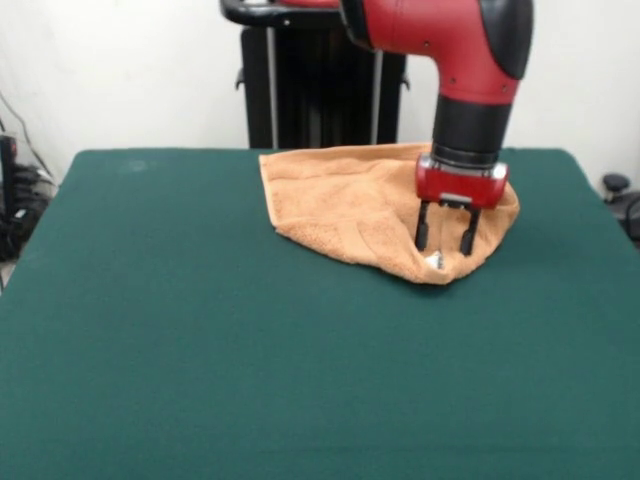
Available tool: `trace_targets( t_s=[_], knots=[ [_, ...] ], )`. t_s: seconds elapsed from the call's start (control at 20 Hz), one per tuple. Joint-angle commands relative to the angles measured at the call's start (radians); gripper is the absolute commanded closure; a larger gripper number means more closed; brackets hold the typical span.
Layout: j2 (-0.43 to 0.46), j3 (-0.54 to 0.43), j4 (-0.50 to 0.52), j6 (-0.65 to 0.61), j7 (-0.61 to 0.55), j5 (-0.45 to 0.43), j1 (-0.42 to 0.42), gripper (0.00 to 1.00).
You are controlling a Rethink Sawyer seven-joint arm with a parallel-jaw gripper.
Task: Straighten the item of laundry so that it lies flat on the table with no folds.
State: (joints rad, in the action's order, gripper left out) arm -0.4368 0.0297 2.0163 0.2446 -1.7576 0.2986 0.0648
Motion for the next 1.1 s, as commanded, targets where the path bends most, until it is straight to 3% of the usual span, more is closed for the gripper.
trace_targets(
  t_s=[0.05,0.85,0.9,1.1],
  knots=[
    [0.113,-0.147,-0.011,0.084,-0.286,-0.021,-0.027,0.00],
    [0.108,-0.104,-0.064,0.061,-0.260,0.048,0.019,0.00],
    [0.112,-0.108,-0.065,0.066,-0.260,0.043,0.023,1.00],
    [0.113,-0.105,-0.067,0.063,-0.251,0.038,0.026,1.00]
  ],
)
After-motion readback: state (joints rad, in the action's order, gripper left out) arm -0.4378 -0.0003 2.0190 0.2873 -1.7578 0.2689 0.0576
